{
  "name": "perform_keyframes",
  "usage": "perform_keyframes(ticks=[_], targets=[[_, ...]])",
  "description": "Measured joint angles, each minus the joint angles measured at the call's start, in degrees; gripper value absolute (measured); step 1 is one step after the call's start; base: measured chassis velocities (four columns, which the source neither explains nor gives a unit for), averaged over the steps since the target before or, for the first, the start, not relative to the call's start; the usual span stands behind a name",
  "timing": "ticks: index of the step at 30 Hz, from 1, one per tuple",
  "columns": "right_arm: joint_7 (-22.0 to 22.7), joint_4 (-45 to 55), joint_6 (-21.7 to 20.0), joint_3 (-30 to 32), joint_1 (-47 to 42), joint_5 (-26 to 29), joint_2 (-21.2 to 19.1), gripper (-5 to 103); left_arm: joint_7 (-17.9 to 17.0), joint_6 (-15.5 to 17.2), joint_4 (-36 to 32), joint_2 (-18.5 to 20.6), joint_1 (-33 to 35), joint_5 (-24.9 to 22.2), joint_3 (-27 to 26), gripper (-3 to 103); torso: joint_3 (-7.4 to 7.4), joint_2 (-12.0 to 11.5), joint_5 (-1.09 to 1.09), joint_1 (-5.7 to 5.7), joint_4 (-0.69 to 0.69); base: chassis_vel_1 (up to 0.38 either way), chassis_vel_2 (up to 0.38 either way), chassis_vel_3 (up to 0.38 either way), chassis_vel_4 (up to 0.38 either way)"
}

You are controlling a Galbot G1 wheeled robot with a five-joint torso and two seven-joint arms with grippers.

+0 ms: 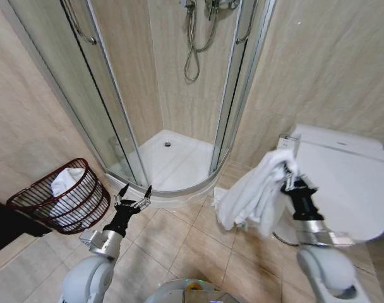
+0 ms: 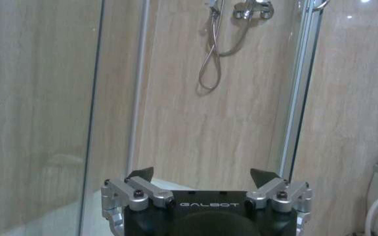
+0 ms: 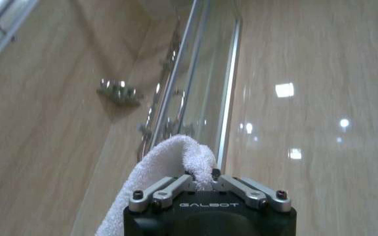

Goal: Discard the used towel into the hamper.

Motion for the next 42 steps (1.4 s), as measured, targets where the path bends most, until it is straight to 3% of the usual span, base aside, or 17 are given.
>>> perform_keyframes(ticks=[13,42], targets=[[1.1,6.2,-2.1,5.0,0.9,4.3,-2.0,3,0.0,0.0,0.0,0.0,0.0,0.0,0.0,99,0.22,0.4,0.00,0.20,0.00,0.000,0.000,0.000,0.000],[1.8,7.4,-3.4,12.8,-0.7,11.1,-3.2,3,0.0,0.0,0.0,0.0,0.0,0.0,0.0,99,5.09,7.7,0.01,2.60,0.01,0.000,0.000,0.000,0.000]])
